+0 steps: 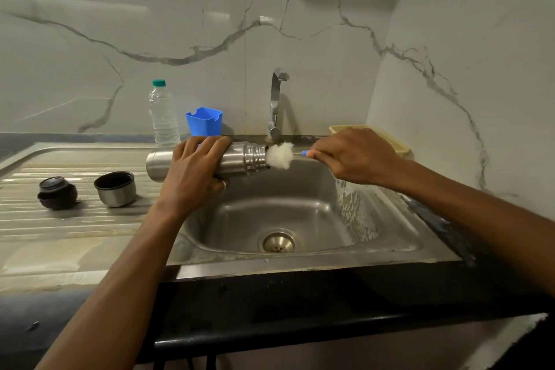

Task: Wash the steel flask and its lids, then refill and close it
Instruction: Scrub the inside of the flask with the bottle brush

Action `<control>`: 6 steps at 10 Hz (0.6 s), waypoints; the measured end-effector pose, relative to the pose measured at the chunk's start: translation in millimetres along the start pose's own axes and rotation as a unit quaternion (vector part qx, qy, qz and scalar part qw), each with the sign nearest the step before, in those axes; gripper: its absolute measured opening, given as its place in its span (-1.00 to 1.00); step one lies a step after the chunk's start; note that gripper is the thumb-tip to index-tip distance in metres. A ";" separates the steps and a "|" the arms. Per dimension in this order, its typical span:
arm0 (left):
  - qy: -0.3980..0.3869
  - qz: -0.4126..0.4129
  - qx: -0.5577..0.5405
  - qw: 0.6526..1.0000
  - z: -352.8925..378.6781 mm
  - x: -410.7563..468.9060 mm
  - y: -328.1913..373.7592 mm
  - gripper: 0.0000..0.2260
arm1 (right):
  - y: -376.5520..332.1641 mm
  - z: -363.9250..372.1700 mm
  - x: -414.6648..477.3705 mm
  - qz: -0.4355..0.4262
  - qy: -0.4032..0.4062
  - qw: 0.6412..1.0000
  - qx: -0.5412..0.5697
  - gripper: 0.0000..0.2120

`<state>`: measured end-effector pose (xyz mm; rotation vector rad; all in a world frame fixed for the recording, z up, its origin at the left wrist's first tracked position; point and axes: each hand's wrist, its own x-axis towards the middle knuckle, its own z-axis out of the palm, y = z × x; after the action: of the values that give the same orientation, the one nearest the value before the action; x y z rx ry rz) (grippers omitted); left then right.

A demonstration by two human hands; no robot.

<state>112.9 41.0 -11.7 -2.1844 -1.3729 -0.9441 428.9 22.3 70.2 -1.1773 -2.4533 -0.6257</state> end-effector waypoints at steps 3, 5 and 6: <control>0.010 -0.026 -0.029 0.999 -1.2 0.5 -5.5 -0.32 | -2.8 -7.7 2.5 -0.137 0.137 0.937 -0.292 -0.68; 0.008 -0.005 0.003 1.000 -0.9 -0.1 -6.3 -0.35 | -5.7 5.1 0.1 -0.093 0.052 0.987 -0.123 -0.64; 0.022 0.028 0.031 0.999 -0.9 -0.6 -8.0 -0.34 | -18.6 -10.6 4.6 0.223 -0.218 0.878 0.362 -0.60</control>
<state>105.2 43.6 -11.8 -2.1320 -1.2966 -0.9125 412.6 9.3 77.0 -1.5479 -2.2393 0.7089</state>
